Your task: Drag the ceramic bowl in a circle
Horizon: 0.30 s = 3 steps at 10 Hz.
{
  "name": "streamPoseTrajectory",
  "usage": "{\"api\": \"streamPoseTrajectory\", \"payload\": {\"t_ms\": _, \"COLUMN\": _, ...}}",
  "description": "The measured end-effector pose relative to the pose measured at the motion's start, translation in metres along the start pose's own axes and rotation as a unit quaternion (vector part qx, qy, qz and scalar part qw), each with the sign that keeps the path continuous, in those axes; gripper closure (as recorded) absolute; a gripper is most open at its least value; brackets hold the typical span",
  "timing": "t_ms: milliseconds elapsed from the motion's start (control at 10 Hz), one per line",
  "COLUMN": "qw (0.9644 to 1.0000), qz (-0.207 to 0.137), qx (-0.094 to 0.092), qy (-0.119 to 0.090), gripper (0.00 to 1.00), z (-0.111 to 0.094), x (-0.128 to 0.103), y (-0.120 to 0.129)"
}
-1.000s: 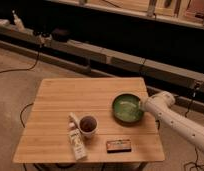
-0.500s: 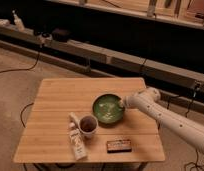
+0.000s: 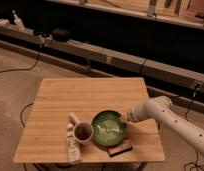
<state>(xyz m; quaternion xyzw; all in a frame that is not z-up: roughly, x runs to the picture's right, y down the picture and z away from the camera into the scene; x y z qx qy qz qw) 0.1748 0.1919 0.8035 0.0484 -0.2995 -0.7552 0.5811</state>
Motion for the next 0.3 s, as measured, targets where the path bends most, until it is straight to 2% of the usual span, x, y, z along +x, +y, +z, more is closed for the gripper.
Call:
{"api": "streamPoseTrajectory", "payload": {"t_ms": 100, "qw": 0.9998, "qz": 0.006, "qx": -0.012, "qy": -0.012, "gripper": 0.94, "z": -0.014, "x": -0.013, "y": 0.013}}
{"api": "streamPoseTrajectory", "payload": {"t_ms": 200, "qw": 0.9989, "qz": 0.017, "qx": -0.037, "qy": -0.022, "gripper": 0.94, "z": -0.035, "x": -0.025, "y": 0.035}}
{"api": "streamPoseTrajectory", "payload": {"t_ms": 300, "qw": 0.9965, "qz": 0.036, "qx": -0.071, "qy": -0.026, "gripper": 0.94, "z": -0.056, "x": -0.033, "y": 0.061}}
